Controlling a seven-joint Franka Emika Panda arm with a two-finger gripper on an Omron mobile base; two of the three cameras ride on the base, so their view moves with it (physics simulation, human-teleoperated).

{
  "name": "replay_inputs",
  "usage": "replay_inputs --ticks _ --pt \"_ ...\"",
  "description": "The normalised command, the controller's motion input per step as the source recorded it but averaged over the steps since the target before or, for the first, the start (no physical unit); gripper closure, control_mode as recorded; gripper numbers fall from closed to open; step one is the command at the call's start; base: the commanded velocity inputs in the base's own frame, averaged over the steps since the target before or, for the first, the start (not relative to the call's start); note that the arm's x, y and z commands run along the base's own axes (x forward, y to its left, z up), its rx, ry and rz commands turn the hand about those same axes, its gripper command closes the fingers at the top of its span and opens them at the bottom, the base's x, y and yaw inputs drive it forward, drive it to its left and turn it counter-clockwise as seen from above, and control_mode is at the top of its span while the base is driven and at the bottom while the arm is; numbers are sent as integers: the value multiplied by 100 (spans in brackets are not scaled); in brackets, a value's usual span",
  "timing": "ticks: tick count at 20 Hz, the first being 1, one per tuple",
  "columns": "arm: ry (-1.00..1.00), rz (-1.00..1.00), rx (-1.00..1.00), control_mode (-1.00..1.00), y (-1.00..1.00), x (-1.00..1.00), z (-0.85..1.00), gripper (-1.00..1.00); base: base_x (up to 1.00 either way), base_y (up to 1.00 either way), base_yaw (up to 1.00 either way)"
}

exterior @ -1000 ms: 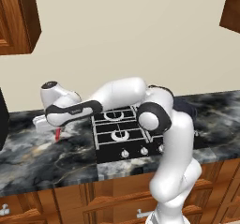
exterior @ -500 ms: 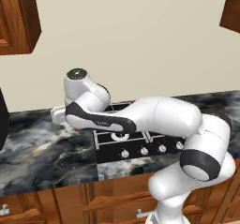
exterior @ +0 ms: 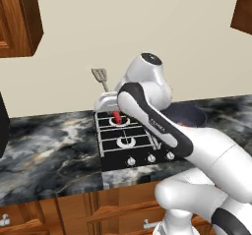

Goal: Put the sweet potato and onion in the pot. Retrieve the spatula and lightly stir the vegetables in the pot.

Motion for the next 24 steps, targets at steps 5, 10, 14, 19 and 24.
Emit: replay_inputs --ticks 5,10,14,19,24 --pt "21 2 8 -100 -100 -7 100 100 0 0 0" --pt "18 0 -11 -100 -100 0 55 100 0 0 0" --pt "17 0 -27 -100 -100 0 0 100 0 0 0" --pt "25 0 -38 -100 -100 0 -50 100 0 0 0" --pt "26 0 -29 -100 -100 -3 -88 100 0 0 0"
